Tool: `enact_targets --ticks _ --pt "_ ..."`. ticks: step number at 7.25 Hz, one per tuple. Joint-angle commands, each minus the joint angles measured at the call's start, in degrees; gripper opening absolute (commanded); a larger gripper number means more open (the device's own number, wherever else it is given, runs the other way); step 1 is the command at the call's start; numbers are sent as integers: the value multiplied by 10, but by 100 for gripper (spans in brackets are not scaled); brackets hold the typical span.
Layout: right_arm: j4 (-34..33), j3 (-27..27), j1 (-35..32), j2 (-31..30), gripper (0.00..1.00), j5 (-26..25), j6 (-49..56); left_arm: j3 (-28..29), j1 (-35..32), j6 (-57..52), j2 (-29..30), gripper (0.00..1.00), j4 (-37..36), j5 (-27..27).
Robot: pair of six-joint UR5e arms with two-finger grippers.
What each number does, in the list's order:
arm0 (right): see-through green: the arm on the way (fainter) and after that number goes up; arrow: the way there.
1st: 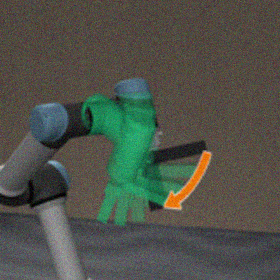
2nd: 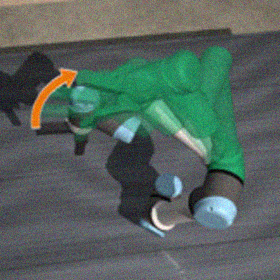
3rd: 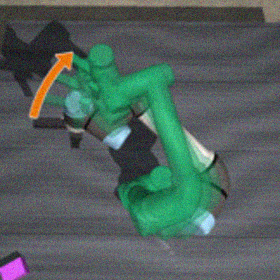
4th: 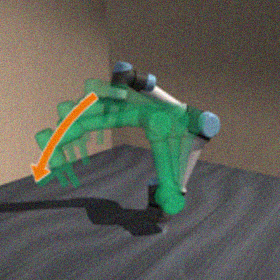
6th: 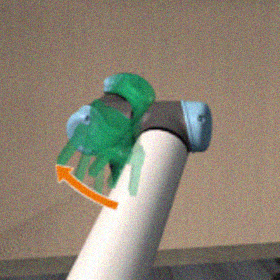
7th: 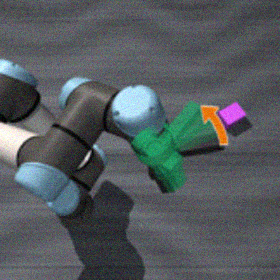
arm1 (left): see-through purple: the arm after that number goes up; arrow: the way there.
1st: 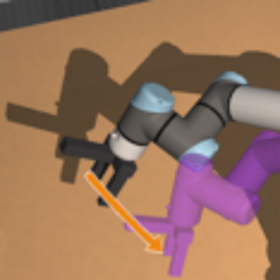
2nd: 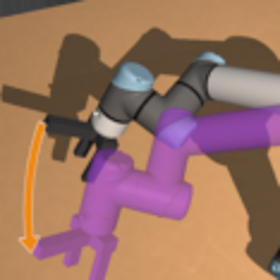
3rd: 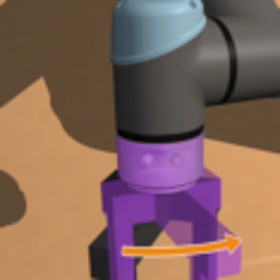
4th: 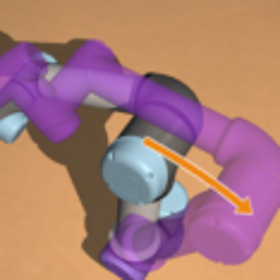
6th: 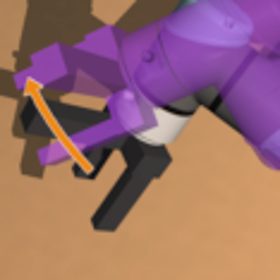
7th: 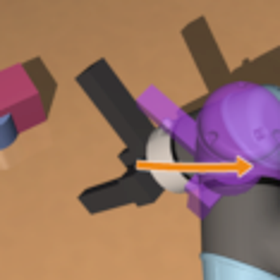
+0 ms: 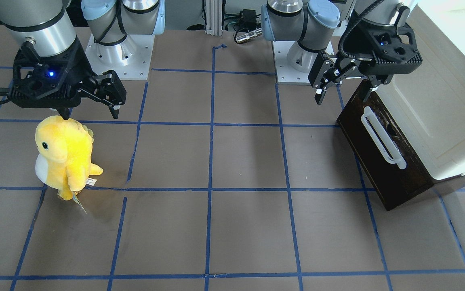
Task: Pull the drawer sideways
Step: 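Move the left gripper down toward the white drawer handle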
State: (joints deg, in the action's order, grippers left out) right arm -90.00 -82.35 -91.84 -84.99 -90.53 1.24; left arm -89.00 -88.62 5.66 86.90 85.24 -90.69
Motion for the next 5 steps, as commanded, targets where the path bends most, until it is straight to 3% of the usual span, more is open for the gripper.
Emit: enact_targets --ticks 1,2,5 --pt "0 0 0 0 100 0 0 0 -2 25 5 100 0 -22" --pt "0 0 0 0 100 0 0 -2 -9 70 14 100 2 -91" --pt "0 0 0 0 100 0 0 -47 -62 177 79 100 -1 -217"
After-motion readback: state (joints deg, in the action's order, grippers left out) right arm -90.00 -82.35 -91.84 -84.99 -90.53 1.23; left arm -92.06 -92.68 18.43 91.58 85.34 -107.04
